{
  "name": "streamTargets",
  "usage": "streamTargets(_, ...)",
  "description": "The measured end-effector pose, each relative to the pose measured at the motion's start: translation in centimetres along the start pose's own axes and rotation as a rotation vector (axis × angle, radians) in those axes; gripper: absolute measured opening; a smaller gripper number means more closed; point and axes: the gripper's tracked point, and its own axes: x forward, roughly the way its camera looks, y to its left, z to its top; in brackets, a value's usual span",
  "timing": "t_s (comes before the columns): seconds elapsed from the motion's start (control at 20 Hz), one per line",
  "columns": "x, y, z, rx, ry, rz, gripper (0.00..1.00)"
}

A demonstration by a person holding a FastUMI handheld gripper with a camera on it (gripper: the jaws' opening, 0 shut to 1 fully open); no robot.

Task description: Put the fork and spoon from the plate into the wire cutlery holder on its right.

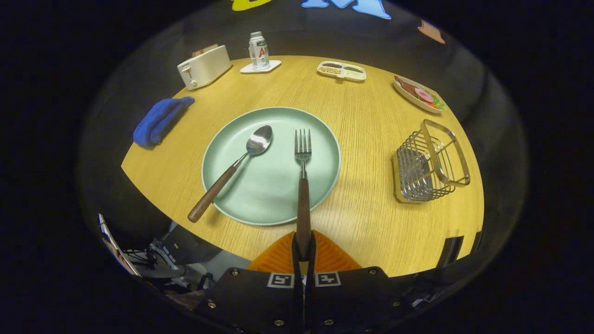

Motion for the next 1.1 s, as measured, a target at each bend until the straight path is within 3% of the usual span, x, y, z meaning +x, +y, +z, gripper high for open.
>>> streamTargets(0.3, -6.4, -3.8, 1.2, -0.142, 0.064, 0.046, 0.02)
streamTargets(0.45, -9.8, -6.0, 0.8, -0.142, 0.13, 0.083, 0.02)
streamTargets(0.6, -12.3, -9.1, 0.6, -0.116, 0.178, 0.058, 0.02)
streamTargets(0.8, -13.5, -14.5, 0.5, -0.105, 0.221, -0.049, 0.02)
streamTargets(1.1, -13.6, -17.7, 0.4, -0.028, 0.339, -0.051, 0.02)
